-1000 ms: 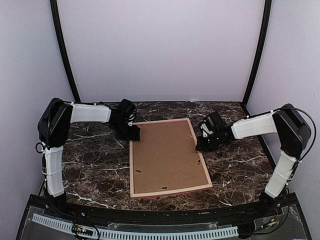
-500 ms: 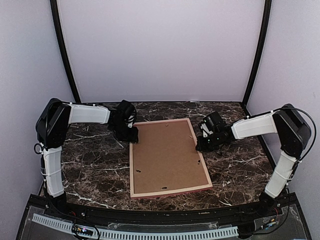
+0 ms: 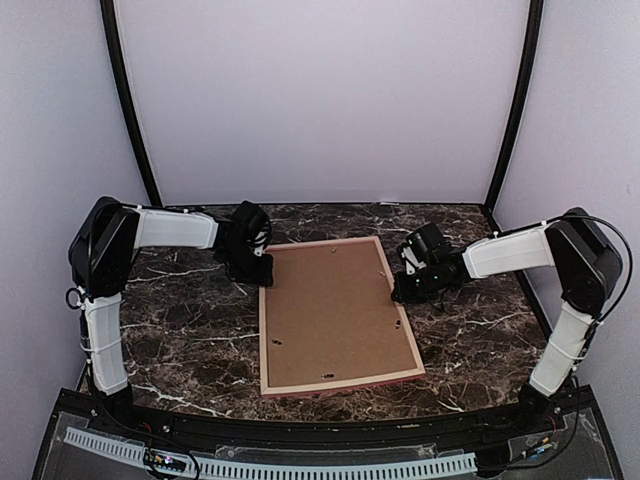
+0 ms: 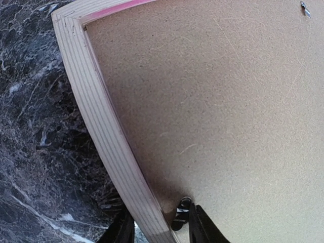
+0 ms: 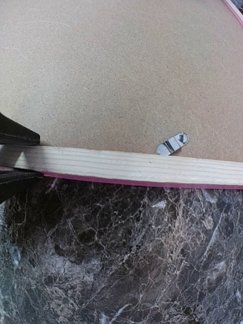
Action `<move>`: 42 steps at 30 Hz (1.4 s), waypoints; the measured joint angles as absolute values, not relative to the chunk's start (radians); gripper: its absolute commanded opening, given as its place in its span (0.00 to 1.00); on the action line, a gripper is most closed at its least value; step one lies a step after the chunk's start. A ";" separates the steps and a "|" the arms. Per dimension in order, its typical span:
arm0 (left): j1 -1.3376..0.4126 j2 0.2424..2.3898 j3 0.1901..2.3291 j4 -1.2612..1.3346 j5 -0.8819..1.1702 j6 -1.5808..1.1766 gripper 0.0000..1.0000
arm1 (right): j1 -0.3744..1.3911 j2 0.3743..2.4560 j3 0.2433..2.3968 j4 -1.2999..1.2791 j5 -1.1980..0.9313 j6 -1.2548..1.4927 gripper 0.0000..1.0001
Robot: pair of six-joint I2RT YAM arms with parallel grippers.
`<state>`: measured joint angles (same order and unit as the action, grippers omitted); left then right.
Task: Put the photo into the frame
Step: Press the fastener onto the backboard.
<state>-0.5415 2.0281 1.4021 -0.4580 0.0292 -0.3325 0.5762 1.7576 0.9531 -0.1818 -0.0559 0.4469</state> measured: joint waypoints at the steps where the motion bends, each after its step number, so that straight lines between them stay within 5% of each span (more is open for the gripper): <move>1: -0.542 2.027 1.401 -0.457 0.029 -0.332 0.36 | 0.576 1.758 0.953 -0.182 -0.056 0.447 0.17; 17: -0.538 1.996 1.339 -0.392 0.027 -0.337 0.29 | 0.576 1.757 0.953 -0.182 -0.056 0.447 0.16; 27: -0.530 1.984 1.322 -0.376 0.054 -0.340 0.68 | 0.576 1.756 0.951 -0.180 -0.056 0.448 0.16; 42: -0.611 1.757 1.098 -0.406 0.163 -0.405 0.91 | 0.580 1.757 0.953 -0.181 -0.047 0.480 0.14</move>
<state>-0.6113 1.7565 1.0985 -0.4061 0.1635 -0.4049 0.5797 1.7569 0.9531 -0.1814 -0.0467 0.4805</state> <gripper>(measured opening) 0.870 0.156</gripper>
